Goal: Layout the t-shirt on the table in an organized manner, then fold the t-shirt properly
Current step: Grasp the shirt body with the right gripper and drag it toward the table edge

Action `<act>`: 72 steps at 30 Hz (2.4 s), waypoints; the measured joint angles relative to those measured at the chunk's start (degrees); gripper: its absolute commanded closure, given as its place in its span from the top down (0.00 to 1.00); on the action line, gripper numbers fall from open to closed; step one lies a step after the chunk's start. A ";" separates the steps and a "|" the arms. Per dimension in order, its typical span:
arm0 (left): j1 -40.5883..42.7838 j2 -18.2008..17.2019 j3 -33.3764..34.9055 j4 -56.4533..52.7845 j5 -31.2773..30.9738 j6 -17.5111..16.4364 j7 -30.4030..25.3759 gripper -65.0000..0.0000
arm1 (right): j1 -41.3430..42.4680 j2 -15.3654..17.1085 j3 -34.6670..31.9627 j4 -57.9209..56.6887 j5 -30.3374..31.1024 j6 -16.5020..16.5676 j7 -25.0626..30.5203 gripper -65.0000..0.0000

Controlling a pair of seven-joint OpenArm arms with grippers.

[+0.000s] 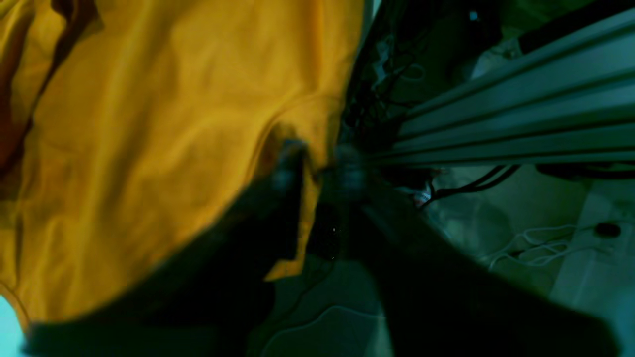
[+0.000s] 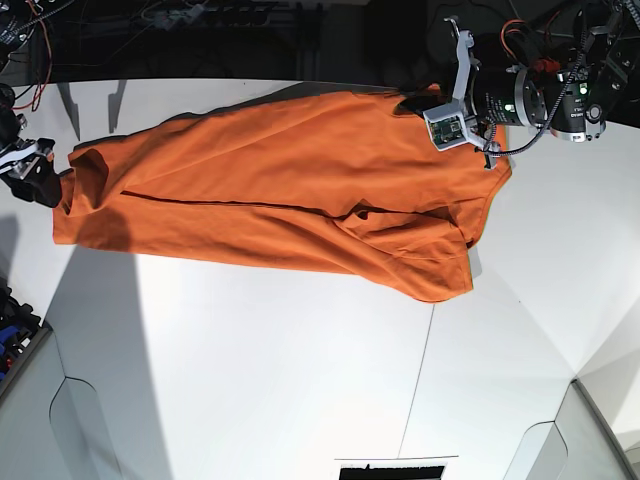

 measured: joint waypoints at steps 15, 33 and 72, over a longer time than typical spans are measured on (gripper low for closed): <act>-0.33 4.52 -9.33 0.00 0.09 0.00 -4.61 0.32 | 9.11 0.20 -8.57 -3.74 -7.06 -0.22 5.18 0.49; -4.46 5.33 -9.27 -21.03 3.50 0.02 -9.03 0.32 | 15.13 -6.32 -50.64 -6.56 -28.35 -0.46 16.20 0.49; -5.38 7.74 -9.27 -21.40 3.43 0.00 -7.21 0.32 | 24.87 -13.81 -76.30 -23.32 -45.42 -6.93 29.14 0.00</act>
